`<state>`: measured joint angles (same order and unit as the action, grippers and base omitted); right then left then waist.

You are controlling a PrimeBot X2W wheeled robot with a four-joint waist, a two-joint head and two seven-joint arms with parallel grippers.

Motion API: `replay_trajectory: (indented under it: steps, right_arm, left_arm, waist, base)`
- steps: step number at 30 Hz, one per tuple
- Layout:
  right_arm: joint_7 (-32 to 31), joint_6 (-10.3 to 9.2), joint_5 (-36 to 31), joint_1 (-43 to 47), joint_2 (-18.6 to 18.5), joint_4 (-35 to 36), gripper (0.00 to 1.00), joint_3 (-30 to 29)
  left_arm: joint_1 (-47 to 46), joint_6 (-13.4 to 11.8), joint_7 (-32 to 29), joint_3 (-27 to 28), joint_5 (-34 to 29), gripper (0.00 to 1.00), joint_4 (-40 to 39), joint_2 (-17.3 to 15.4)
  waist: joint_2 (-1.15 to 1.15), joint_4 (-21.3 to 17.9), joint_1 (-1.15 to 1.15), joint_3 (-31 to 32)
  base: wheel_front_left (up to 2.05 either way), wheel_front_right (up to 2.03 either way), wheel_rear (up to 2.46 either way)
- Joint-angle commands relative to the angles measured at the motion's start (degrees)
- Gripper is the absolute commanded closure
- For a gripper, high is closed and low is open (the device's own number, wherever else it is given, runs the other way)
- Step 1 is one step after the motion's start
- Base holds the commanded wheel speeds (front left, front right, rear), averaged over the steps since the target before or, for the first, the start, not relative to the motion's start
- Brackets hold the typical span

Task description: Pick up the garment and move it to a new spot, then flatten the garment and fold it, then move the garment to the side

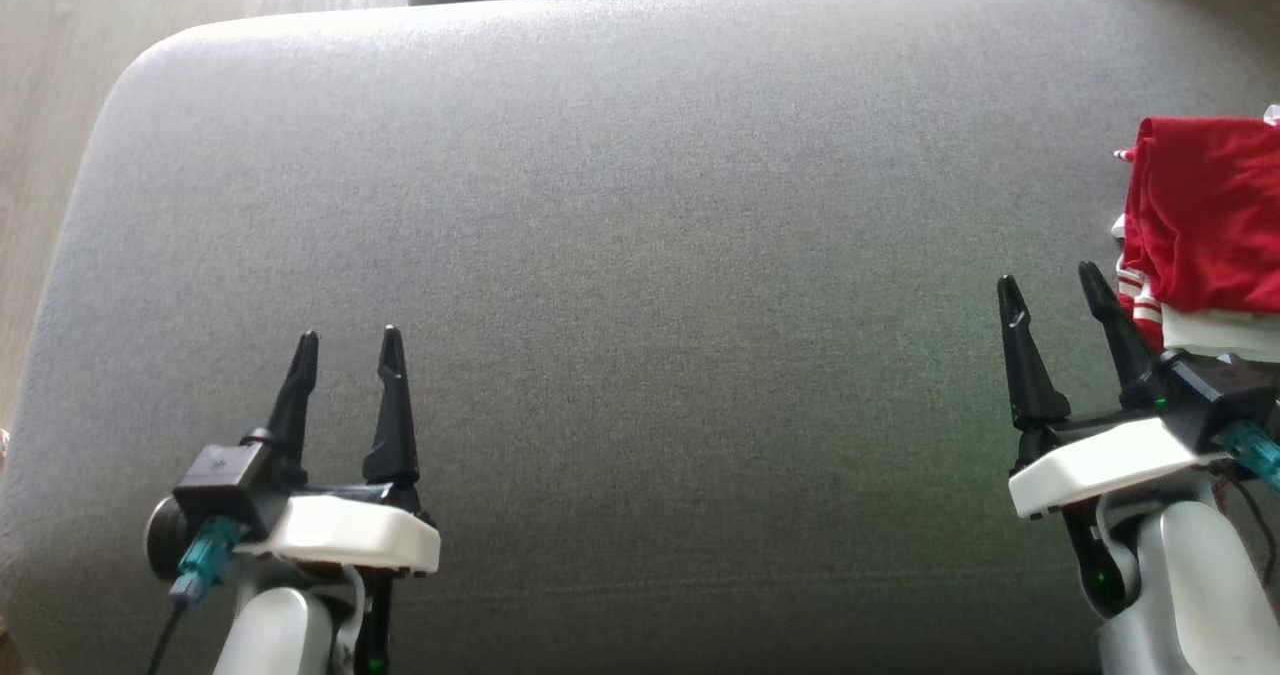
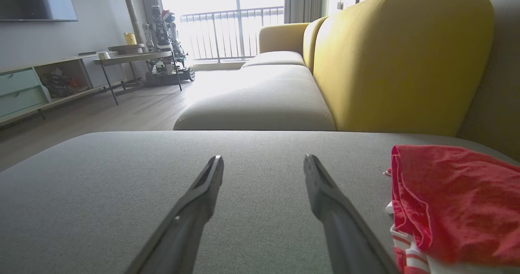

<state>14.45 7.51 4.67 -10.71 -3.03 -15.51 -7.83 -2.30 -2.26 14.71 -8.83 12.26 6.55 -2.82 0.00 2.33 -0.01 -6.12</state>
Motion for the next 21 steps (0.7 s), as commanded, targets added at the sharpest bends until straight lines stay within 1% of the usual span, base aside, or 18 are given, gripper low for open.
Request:
replay_trajectory:
  steps: [1,7,11,13,18,21]
  right_arm:
    - [0.53,-0.02,-0.15,-0.21,0.14,2.38,0.0,1.49]
    - [0.54,-0.02,0.11,-0.07,0.14,3.29,0.0,1.6]
    - [0.54,-0.02,0.43,0.07,0.14,3.48,0.0,1.88]
    - [0.54,-0.02,0.57,0.2,0.14,3.47,0.0,2.12]
    - [0.54,-0.02,0.85,0.32,0.14,3.32,0.0,2.68]
    - [0.54,-0.02,0.73,0.18,0.15,3.42,0.0,2.58]
  left_arm:
    - [-1.04,-0.77,0.29,2.0,-0.51,0.0,-2.26,-0.07]
    - [-0.65,-1.7,0.29,2.33,-1.65,0.0,-2.26,-0.07]
    - [-0.67,-1.3,0.29,2.22,-2.33,0.0,-2.29,-0.06]
    - [-0.57,-1.54,0.29,2.31,-2.53,0.0,-2.09,-0.06]
    - [-0.48,-2.24,0.29,2.49,-1.57,0.0,-1.67,-0.06]
    - [-0.5,-1.73,0.29,2.62,-0.89,0.0,-1.58,-0.06]
  waist:
    - [0.0,-0.11,0.01,0.03]
    - [0.0,-0.76,0.01,-0.02]
    - [0.0,-1.05,0.01,-0.03]
    - [0.0,-1.16,0.01,-0.03]
    - [0.0,-1.25,0.01,0.02]
    - [0.0,-1.3,0.01,-0.06]
  base:
    - [0.0,0.0,0.0]
    - [0.0,0.0,0.0]
    - [0.0,0.0,0.0]
    - [0.0,0.0,0.0]
    - [0.0,0.0,0.0]
    - [0.0,0.0,0.0]
